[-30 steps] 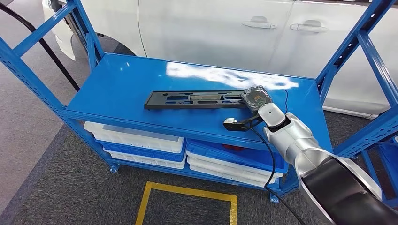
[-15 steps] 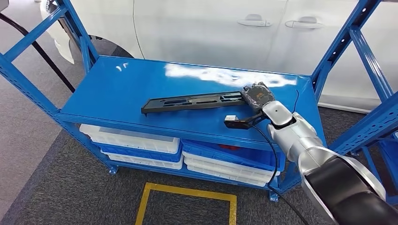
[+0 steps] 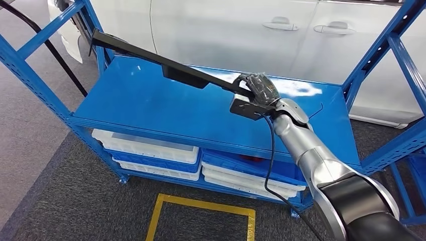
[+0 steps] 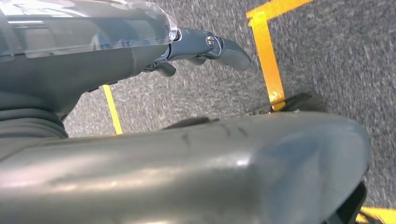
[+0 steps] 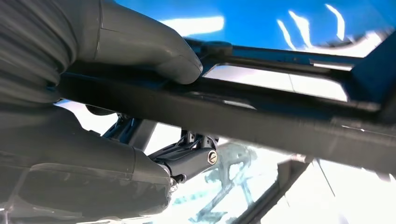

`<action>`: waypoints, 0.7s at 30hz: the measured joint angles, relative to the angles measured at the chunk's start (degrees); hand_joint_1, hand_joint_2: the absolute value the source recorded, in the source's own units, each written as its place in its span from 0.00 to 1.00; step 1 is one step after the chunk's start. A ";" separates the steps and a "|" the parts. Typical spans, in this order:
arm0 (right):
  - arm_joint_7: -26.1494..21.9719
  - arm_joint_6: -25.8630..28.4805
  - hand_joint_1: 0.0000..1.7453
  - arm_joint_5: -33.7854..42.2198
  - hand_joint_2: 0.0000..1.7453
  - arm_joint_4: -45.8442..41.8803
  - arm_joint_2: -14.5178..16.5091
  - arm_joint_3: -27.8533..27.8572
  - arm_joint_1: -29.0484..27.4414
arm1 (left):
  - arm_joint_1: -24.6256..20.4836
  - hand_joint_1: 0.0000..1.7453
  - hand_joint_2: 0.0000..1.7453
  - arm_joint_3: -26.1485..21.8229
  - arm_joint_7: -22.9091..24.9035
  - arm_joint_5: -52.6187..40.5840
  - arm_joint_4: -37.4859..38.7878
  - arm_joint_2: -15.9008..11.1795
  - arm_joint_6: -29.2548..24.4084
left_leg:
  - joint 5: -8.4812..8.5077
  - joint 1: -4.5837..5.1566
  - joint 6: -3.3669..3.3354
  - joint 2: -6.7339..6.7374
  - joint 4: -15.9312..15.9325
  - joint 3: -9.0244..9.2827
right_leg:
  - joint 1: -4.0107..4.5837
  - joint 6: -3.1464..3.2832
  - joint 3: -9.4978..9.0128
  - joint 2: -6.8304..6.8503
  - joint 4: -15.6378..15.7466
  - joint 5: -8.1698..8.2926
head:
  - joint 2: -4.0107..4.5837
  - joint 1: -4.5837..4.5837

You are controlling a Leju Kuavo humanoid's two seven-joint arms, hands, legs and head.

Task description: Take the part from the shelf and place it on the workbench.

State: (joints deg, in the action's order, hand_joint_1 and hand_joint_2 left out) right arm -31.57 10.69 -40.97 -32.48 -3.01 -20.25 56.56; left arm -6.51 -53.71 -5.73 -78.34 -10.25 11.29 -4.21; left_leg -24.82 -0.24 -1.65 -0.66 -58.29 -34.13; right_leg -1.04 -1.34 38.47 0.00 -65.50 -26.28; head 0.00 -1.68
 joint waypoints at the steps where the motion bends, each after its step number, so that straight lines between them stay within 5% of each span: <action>1: -0.83 -1.93 1.00 3.05 1.00 -1.36 0.09 0.33 -0.11 | 0.04 0.00 0.00 -0.01 -0.08 0.03 0.00 0.00 -0.10 | -0.24 0.11 0.25 -0.16 -0.39 -0.12 | 0.06 0.22 -1.42 -0.01 3.11 1.05 | 0.00 -0.01; 4: -1.31 -9.85 1.00 15.56 1.00 -7.94 0.28 0.70 -1.63 | 0.17 0.00 0.00 -0.06 -0.31 0.22 0.00 -0.02 -0.53 | -0.43 0.26 1.12 -0.25 -0.74 -0.48 | 0.36 1.01 -2.29 -0.22 5.83 1.30 | 0.00 -0.01; 6: -0.36 -14.32 1.00 23.66 1.00 -13.70 0.14 0.75 -3.39 | 0.22 0.00 0.50 -0.13 -0.44 0.37 0.00 -0.03 -0.81 | -0.93 0.18 1.78 -0.14 -0.99 -0.63 | 0.15 1.72 -2.47 -0.29 6.22 1.49 | 0.00 -0.01; 8: 0.06 -17.48 1.00 30.05 1.00 -19.00 0.00 0.77 -5.80 | 0.23 0.00 1.00 -0.21 -0.80 0.51 0.00 -0.04 -1.01 | -3.23 0.03 2.38 0.05 -4.56 -2.04 | -0.10 2.30 -2.88 -0.23 6.71 1.62 | 0.00 -0.01; 10: -0.16 -19.19 1.00 33.93 1.00 -23.44 -0.24 0.77 -9.41 | 0.37 0.00 1.00 -0.37 -1.33 0.71 0.00 -0.04 -1.05 | -6.57 -0.19 2.85 0.19 -11.93 -5.35 | -0.06 2.56 -3.09 -0.13 6.79 1.53 | 0.00 -0.01; 12: -0.46 -19.84 1.00 35.32 1.00 -26.85 -0.55 0.70 -13.28 | 0.64 0.00 1.00 -0.55 -1.68 0.87 0.00 -0.05 -1.06 | -7.48 -0.39 3.10 0.24 -16.22 -7.55 | -0.03 2.61 -3.15 -0.13 6.77 1.44 | -0.01 -0.01; 13: -0.51 -19.96 1.00 35.47 1.00 -28.12 -0.71 0.65 -14.76 | 0.76 0.00 1.00 -0.62 -1.76 0.92 0.00 -0.07 -1.06 | -6.36 -0.44 3.09 0.25 -15.15 -7.15 | -0.03 2.59 -3.17 -0.20 6.75 1.41 | -0.01 -0.01; 16: -0.79 -20.26 1.00 36.34 1.00 -30.95 -1.15 0.57 -17.33 | 0.85 0.00 1.00 -0.69 -1.90 0.97 0.00 -0.14 -1.06 | -1.15 -0.35 2.44 0.26 -4.07 -1.84 | 0.04 2.19 -3.33 -0.51 6.73 1.29 | 0.00 -0.01; 18: -1.65 -21.09 1.00 38.22 1.00 -32.51 -1.44 0.57 -19.51 | 0.85 0.00 1.00 -0.74 -2.25 1.09 0.00 -0.16 -1.13 | -0.33 -0.13 1.88 0.17 -0.24 0.08 | 0.19 1.51 -3.44 -0.59 6.91 1.33 | 0.00 -0.01; 21: -4.02 -21.80 1.00 41.30 1.00 -35.31 -1.62 0.52 -25.85 | 1.17 0.00 1.00 -1.01 -3.08 1.65 0.00 -0.19 -1.63 | -0.08 -0.28 0.93 -0.06 0.67 0.57 | 0.30 0.42 -3.84 -0.48 7.26 1.23 | 0.00 -0.01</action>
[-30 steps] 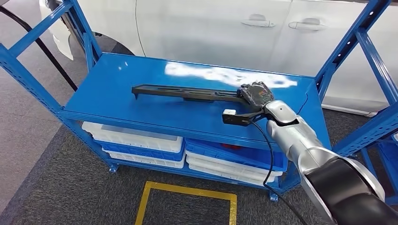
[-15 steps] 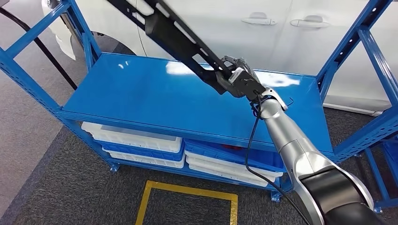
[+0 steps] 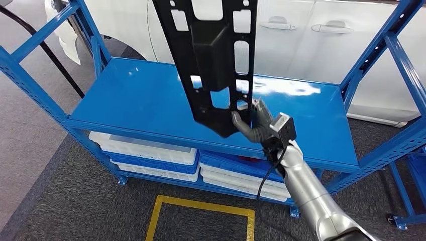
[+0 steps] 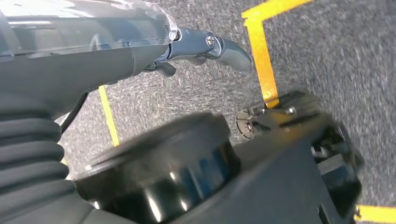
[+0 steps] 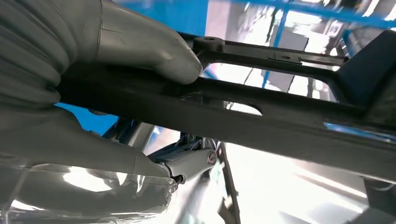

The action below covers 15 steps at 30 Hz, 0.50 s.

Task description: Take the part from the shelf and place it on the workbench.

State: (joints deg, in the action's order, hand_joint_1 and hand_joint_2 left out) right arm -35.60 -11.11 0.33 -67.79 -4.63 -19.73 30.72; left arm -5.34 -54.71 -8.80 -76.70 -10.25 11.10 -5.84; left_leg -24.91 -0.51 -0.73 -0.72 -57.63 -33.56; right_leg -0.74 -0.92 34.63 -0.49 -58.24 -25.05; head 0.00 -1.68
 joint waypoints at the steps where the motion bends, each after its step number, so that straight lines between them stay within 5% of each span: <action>1: -0.79 0.41 1.00 0.52 1.00 -1.20 -0.01 -0.04 -2.56 | 0.09 0.00 1.00 -0.10 -0.22 0.14 0.00 -0.01 -0.17 | 0.21 -0.13 -0.38 -0.01 0.40 0.21 | -0.01 -0.21 0.25 0.07 -0.77 -0.72 | 0.00 0.00; 4: -1.98 2.81 1.00 0.46 1.00 -5.96 -0.01 -0.10 -11.09 | 0.19 0.00 1.00 -0.26 -0.62 -0.02 0.00 -0.03 -0.34 | 0.39 -0.13 -1.11 0.03 0.90 0.46 | -0.10 -0.46 4.54 0.16 -10.15 -6.04 | -0.01 0.01; 6: -1.75 4.42 1.00 -1.14 1.00 -9.37 0.00 -0.19 -16.50 | 0.35 0.00 1.00 -0.29 -0.64 -0.39 0.00 -0.04 -0.26 | 0.23 0.00 -1.20 0.01 0.80 0.45 | -0.12 -0.61 7.28 0.17 -15.70 -7.82 | 0.00 0.00; 8: -1.05 5.69 1.00 -3.28 1.00 -12.39 0.01 -0.32 -20.27 | 0.46 0.00 1.00 -0.30 -0.56 -0.68 0.00 -0.06 -0.31 | -0.02 0.03 -1.02 0.01 0.51 0.46 | -0.16 -0.60 5.91 0.20 -12.88 -5.45 | 0.00 0.00; 11: -0.17 6.81 1.00 -5.35 1.00 -15.53 0.17 -0.52 -22.81 | 0.30 0.00 1.00 -0.29 -0.21 -1.09 0.00 -0.05 -1.00 | -0.66 0.22 -0.30 0.10 -0.37 0.32 | -0.10 -0.08 0.58 0.32 -2.63 -1.25 | 0.00 0.00; 15: 0.54 7.83 1.00 -7.25 1.00 -19.11 0.73 -0.62 -25.51 | -0.18 0.00 1.00 -0.06 0.03 -2.01 -0.01 -0.07 -1.86 | -1.19 0.41 0.85 0.16 -0.75 0.40 | 0.06 1.25 -0.38 0.37 -0.65 -0.98 | 0.00 0.00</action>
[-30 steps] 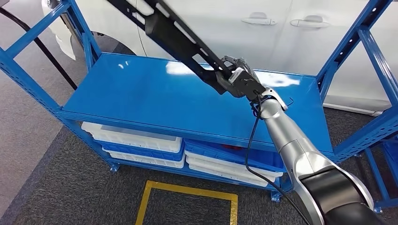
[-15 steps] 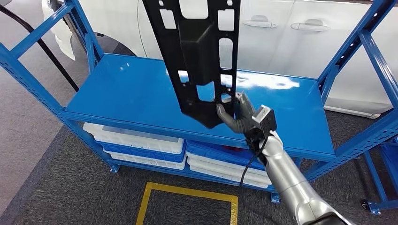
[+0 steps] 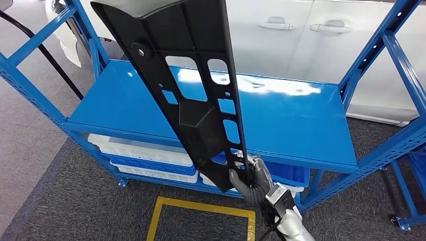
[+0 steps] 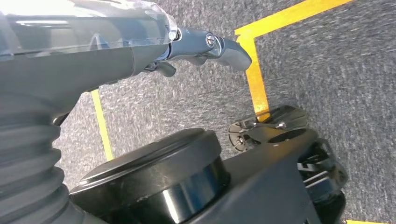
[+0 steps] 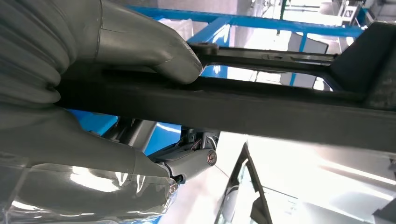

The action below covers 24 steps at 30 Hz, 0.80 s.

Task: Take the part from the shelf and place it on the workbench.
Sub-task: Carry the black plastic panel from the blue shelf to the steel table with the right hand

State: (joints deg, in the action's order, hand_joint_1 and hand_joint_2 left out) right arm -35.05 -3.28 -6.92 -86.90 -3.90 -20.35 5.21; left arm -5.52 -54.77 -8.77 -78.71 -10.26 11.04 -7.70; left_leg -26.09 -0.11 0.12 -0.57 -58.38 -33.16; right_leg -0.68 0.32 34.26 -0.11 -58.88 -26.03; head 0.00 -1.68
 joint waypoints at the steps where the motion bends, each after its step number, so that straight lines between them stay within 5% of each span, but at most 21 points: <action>1: 0.17 0.18 1.00 -0.50 1.00 -0.94 0.22 0.01 -0.63 | -0.10 0.00 1.00 0.11 0.02 -0.22 -0.01 0.00 -0.13 | -0.54 -0.04 0.34 0.05 -0.55 -0.13 | -0.08 0.36 -0.07 0.03 0.12 0.10 | 0.00 0.00; 5: 0.31 0.31 1.00 -1.29 1.00 -3.40 0.81 0.02 -2.40 | -0.78 0.00 1.00 0.41 0.02 -0.52 -0.01 0.00 -0.21 | -7.37 -0.26 1.37 0.20 -12.50 -4.81 | -0.14 1.08 -0.14 0.20 0.28 0.20 | 0.00 0.00; 7: 0.35 0.31 1.00 -1.34 1.00 -3.89 0.85 0.03 -2.99 | -0.99 0.00 1.00 0.47 0.02 -0.53 -0.01 0.00 -0.21 | -8.11 -0.27 1.38 0.20 -15.86 -5.91 | -0.07 1.11 -0.18 0.21 0.26 0.19 | 0.00 0.00; 10: 0.43 0.37 1.00 -1.57 1.00 -4.66 0.98 0.05 -3.46 | -0.93 0.00 1.00 0.56 -0.17 -0.53 -0.01 -0.02 -0.01 | -3.10 -0.20 0.62 0.21 -6.37 -0.90 | 0.00 0.99 -0.40 -0.04 0.27 0.16 | 0.00 0.00; 12: 0.58 0.57 1.00 -2.37 1.00 -5.32 1.20 0.19 -3.68 | -0.80 0.00 1.00 0.58 -0.70 -0.15 -0.01 -0.05 0.52 | -1.37 0.07 -0.01 0.20 -0.48 1.86 | 0.12 0.55 -0.33 -0.16 0.25 0.25 | 0.00 0.00; 15: 1.48 0.76 1.00 -3.81 1.00 -6.42 1.73 0.64 -4.22 | -0.64 0.00 1.00 0.55 -0.57 0.57 -0.01 -0.07 0.94 | -1.08 0.18 -0.80 0.13 0.81 2.13 | 0.14 -0.51 -0.14 -0.13 0.41 0.51 | 0.00 0.00; 17: 2.15 0.62 1.00 -3.99 1.00 -6.90 1.96 1.03 -4.34 | -0.63 0.00 1.00 0.52 0.05 0.86 0.00 -0.03 0.77 | -0.52 -0.08 -1.56 0.21 1.51 2.29 | 0.13 -1.04 0.46 -0.09 -1.03 -0.68 | 0.00 0.00; 21: 2.94 -0.33 1.00 -2.29 1.00 -6.95 1.96 2.47 -4.75 | -0.65 0.00 1.00 0.43 0.91 1.28 0.01 0.00 0.49 | -0.19 0.03 -2.20 0.45 1.73 2.10 | -0.06 -1.53 6.31 -0.05 -13.79 -6.90 | 0.00 0.00; 22: 3.19 -0.64 1.00 -1.69 1.00 -6.86 1.96 2.90 -4.82 | -0.61 0.00 1.00 0.40 1.00 1.37 0.01 0.00 0.47 | -0.21 0.07 -2.23 0.61 1.65 2.06 | -0.08 -1.60 6.97 -0.02 -15.17 -6.87 | 0.00 0.00; 24: 3.64 -1.23 1.00 -0.69 1.00 -6.70 1.96 3.69 -4.79 | -0.60 0.00 1.00 0.34 1.08 1.50 0.01 0.02 0.43 | -0.40 0.10 -2.17 1.04 1.37 2.08 | -0.08 -1.55 4.94 0.36 -11.11 -3.80 | 0.00 0.00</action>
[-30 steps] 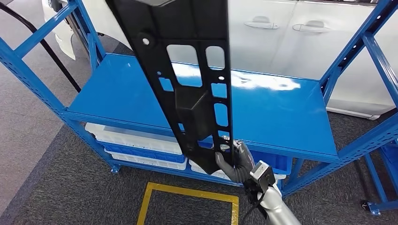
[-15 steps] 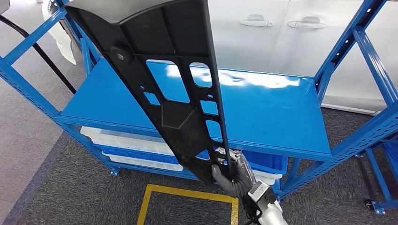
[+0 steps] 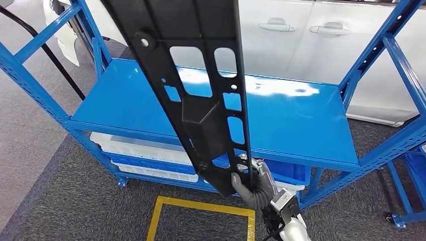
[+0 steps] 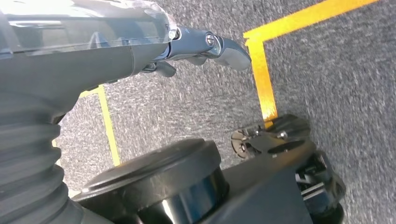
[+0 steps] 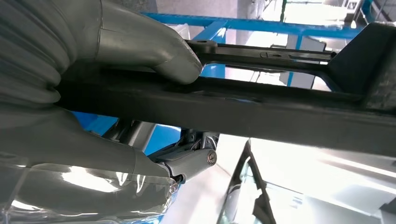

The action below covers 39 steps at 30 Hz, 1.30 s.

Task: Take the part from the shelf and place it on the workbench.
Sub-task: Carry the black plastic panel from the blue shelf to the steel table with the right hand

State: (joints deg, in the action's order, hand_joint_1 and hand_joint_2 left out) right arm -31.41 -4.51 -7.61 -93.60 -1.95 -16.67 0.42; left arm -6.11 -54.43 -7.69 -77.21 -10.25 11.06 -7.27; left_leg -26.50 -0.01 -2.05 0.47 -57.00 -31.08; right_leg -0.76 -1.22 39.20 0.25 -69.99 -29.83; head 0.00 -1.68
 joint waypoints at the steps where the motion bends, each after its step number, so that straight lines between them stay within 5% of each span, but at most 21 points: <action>1: 0.13 -0.24 1.00 0.35 1.00 0.05 0.00 0.31 0.10 | -0.01 0.00 1.00 -0.02 -0.01 0.06 0.00 0.03 -0.02 | -0.16 0.01 0.11 0.19 -0.20 0.04 | 0.02 0.11 -1.98 0.54 3.96 1.94 | 0.00 0.00; 3: 0.40 -0.65 1.00 0.90 1.00 0.17 0.00 0.68 0.66 | 0.00 0.00 1.00 -0.07 -0.04 0.14 0.00 0.10 -0.07 | -0.61 0.28 0.61 0.74 -0.71 -0.04 | 0.31 0.68 -4.76 1.58 9.94 3.94 | 0.00 0.00; 8: 0.63 -1.18 1.00 2.18 1.00 0.47 -0.01 1.37 1.58 | 0.01 0.00 1.00 -0.15 -0.07 -0.01 -0.02 0.13 -0.08 | -2.14 0.41 2.12 1.52 -2.11 -0.33 | 0.29 2.14 -5.22 0.29 11.66 4.21 | 0.00 0.00; 11: 0.64 -1.43 1.00 2.83 1.00 0.62 -0.04 1.70 1.70 | -0.10 0.00 1.00 -0.24 -0.12 0.21 -0.02 0.13 -0.05 | -7.31 0.00 3.09 0.31 -11.60 -4.50 | 0.02 2.61 -5.19 -0.68 11.88 4.41 | -0.01 0.00; 13: 0.64 -1.61 1.00 3.18 1.00 0.95 -0.09 1.91 1.65 | -0.27 0.00 1.00 -0.34 -0.18 0.38 -0.02 0.13 -0.05 | -8.82 -0.20 3.36 0.16 -16.94 -6.95 | 0.02 2.62 -5.16 -1.53 11.82 4.42 | -0.01 0.00; 15: 0.64 -1.67 1.00 3.33 1.00 1.24 -0.11 2.01 1.63 | -0.36 0.00 1.00 -0.37 -0.13 0.43 -0.02 0.13 -0.05 | -5.92 -0.32 3.21 -0.08 -13.94 -5.52 | 0.01 2.56 -5.26 -2.75 11.71 4.43 | -0.01 0.00; 18: 0.63 -1.64 1.00 3.32 1.00 1.43 -0.11 2.03 1.76 | -0.12 0.00 1.00 -0.45 -0.04 0.48 -0.02 0.07 -0.08 | -0.95 -0.49 2.47 -3.43 -3.14 -0.86 | -0.02 2.00 -4.98 -4.64 11.50 4.61 | 0.00 0.00; 20: 0.63 -1.49 1.00 3.18 1.00 1.61 -0.11 2.06 1.87 | -0.05 0.00 1.00 -0.57 -0.02 0.64 -0.02 0.03 -0.10 | -0.83 -0.41 2.06 -4.72 -1.07 -0.21 | -0.20 1.18 -4.41 -5.69 11.56 5.04 | 0.00 0.00; 22: 0.63 -1.24 1.00 2.93 1.00 1.76 -0.14 2.14 1.82 | -0.14 0.00 1.00 -0.71 0.24 0.84 -0.02 0.10 -0.24 | -0.27 -0.51 1.41 -3.79 -0.48 -0.13 | -0.29 0.31 -4.13 -6.20 11.76 5.37 | 0.00 0.00; 24: 0.62 -0.87 1.00 2.56 1.00 1.87 -0.18 2.24 1.91 | -0.23 0.00 1.00 -0.85 1.00 0.93 -0.02 0.25 -0.65 | 0.59 -0.71 0.60 -2.78 0.27 -0.10 | -0.05 -0.19 -3.12 -4.14 9.52 3.44 | -0.01 0.01; 26: 0.61 -0.53 1.00 2.21 1.00 1.97 -0.20 2.26 2.05 | -0.15 0.00 1.00 -0.97 1.71 0.96 -0.02 0.32 -0.93 | 0.99 -0.55 0.18 -1.83 0.47 -0.43 | 0.03 -0.39 -0.36 -1.45 2.74 -0.91 | -0.01 0.01; 28: 0.61 -0.32 1.00 1.94 1.00 2.10 -0.20 2.26 2.03 | -0.03 0.00 1.00 -1.12 2.01 0.98 -0.02 0.33 -0.92 | 1.17 -0.36 0.08 -1.01 0.25 -0.98 | -0.03 -0.57 1.93 -0.69 -3.65 -3.71 | 0.00 0.01; 29: 0.61 -0.23 1.00 1.82 1.00 2.14 -0.21 2.26 2.02 | -0.03 0.00 1.00 -1.20 2.08 0.98 -0.02 0.33 -0.87 | 1.27 -0.32 0.09 -0.72 0.11 -1.25 | -0.04 -0.60 1.76 -0.61 -4.21 -3.63 | 0.00 0.01; 34: 0.60 0.19 1.00 1.51 1.00 2.16 -0.22 2.32 2.13 | -0.31 0.00 1.00 -1.33 2.15 0.91 -0.02 0.44 -0.69 | 1.67 0.09 0.80 -0.26 -1.07 -2.40 | 0.30 0.48 -7.76 -0.32 11.01 1.86 | 0.00 0.01; 37: 0.60 0.25 1.00 1.48 1.00 2.15 -0.25 2.48 2.08 | -0.36 0.00 1.00 -1.38 2.14 0.91 -0.02 0.44 -0.66 | 2.09 0.18 1.79 -0.26 -1.27 -2.85 | 0.33 1.49 -7.50 -0.28 11.68 2.66 | 0.00 0.00; 39: 0.60 0.24 1.00 1.45 1.00 2.15 -0.26 2.55 2.12 | -0.39 0.00 1.00 -1.41 2.13 0.92 -0.02 0.42 -0.65 | 0.05 0.11 2.41 -0.33 -3.13 -3.73 | 0.02 2.25 -6.85 -0.15 11.97 3.57 | 0.00 0.00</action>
State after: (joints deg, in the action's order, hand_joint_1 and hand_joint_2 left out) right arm -30.82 -4.27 -6.15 -91.45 -2.21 -14.12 2.55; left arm -6.51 -55.84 -5.56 -76.29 -10.27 11.48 -7.92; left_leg -26.45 0.10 0.36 0.14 -60.13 -34.81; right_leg -0.74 1.03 32.35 0.09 -58.02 -26.26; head 0.00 -1.68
